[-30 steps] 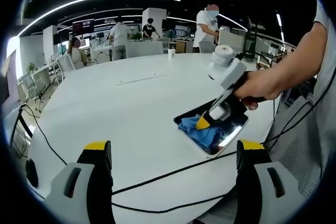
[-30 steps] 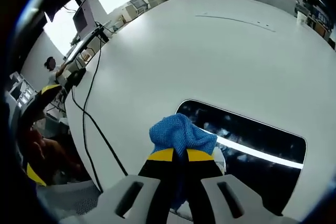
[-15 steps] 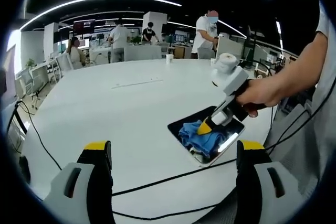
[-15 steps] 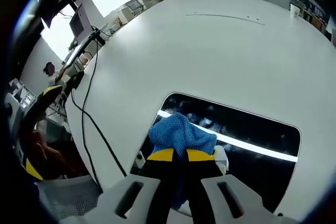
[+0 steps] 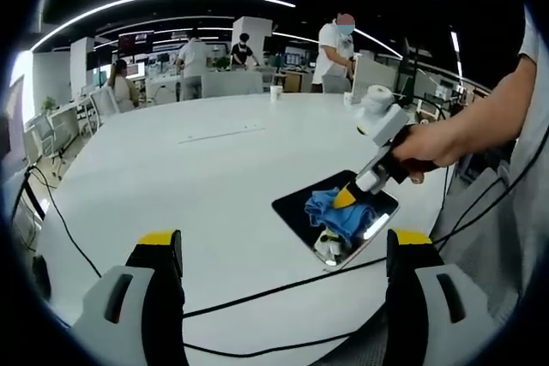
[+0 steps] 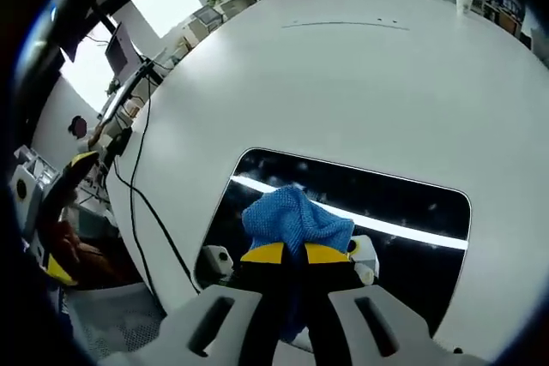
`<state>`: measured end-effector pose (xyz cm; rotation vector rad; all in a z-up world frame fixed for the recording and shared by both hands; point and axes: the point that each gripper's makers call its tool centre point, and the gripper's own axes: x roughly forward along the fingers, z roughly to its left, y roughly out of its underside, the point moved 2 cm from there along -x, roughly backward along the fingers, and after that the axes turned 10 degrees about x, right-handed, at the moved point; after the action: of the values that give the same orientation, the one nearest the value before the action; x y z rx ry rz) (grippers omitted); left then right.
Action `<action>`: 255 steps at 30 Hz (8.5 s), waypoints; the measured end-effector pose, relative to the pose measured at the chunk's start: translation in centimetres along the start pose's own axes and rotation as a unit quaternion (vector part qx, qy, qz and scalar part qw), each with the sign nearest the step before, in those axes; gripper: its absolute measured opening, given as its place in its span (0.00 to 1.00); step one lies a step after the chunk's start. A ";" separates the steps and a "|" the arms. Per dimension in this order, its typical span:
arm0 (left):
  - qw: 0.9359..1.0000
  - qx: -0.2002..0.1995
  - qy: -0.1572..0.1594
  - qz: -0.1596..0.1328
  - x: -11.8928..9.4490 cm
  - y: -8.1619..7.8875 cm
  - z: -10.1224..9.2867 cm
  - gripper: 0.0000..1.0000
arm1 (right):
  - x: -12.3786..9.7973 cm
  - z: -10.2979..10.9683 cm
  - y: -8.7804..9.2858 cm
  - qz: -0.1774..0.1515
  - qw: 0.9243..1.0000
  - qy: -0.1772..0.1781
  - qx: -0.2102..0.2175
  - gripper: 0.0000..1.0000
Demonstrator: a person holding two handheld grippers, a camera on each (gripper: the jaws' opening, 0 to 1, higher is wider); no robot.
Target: Wipe the mirror surface with the cleaning cloth until all visible marks leave the cleaned area.
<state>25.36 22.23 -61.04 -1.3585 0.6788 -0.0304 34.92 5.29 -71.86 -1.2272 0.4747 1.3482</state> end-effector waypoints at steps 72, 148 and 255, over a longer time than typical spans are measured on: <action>1.000 0.015 -0.013 0.008 -0.8 1.0 -1.4 0.99 | -5.1 -11.1 1.0 -0.029 0.997 0.054 0.046 0.01; 1.000 -0.005 -0.012 -0.003 -1.1 1.9 -1.9 0.99 | -6.3 -9.3 5.7 -0.031 0.993 0.063 0.094 0.01; 1.000 -0.011 -0.009 0.017 -0.9 3.6 -1.6 0.99 | 1.9 7.4 2.9 -0.017 0.995 0.033 -0.093 0.01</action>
<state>22.59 22.04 -64.03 -1.3670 0.6887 0.0172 30.02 11.82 -71.90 -1.4299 0.3779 1.3492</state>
